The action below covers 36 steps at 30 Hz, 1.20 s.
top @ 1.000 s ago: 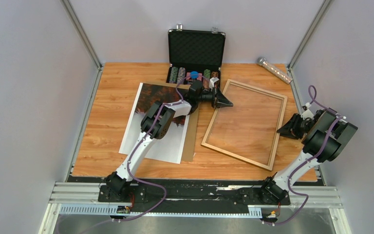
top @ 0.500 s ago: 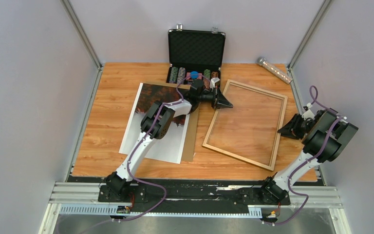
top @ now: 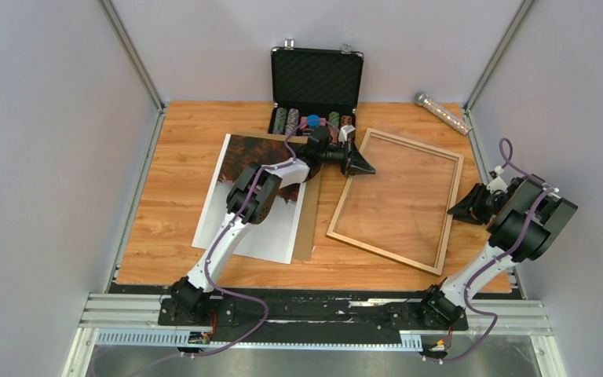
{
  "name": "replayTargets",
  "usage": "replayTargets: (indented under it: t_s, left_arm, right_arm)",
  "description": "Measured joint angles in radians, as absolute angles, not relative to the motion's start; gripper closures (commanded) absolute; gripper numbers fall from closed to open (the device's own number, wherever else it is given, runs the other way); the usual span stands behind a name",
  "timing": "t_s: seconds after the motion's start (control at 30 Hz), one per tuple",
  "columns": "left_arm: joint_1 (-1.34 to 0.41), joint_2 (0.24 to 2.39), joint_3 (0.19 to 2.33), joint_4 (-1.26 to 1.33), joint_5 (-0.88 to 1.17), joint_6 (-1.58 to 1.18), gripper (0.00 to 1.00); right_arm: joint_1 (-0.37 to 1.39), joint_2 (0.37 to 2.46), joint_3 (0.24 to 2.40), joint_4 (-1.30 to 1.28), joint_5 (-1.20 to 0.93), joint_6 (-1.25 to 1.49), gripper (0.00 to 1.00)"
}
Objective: Put the photo into the frame
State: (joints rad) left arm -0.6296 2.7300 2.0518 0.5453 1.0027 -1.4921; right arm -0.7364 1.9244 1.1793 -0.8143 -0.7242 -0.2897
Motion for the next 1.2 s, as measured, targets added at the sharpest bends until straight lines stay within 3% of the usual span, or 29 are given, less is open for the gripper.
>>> replayTargets:
  t_s: [0.63, 1.2]
  left_arm:
    - [-0.633, 2.726, 2.151, 0.222, 1.020, -1.307, 1.00]
    - [-0.634, 2.726, 2.167, 0.176, 1.020, -1.299, 1.00]
  right_arm:
    - [-0.732, 1.918, 1.184, -0.815, -0.700, -0.289, 0.70]
    - [-0.713, 1.917, 1.185, -0.807, -0.678, -0.289, 0.68]
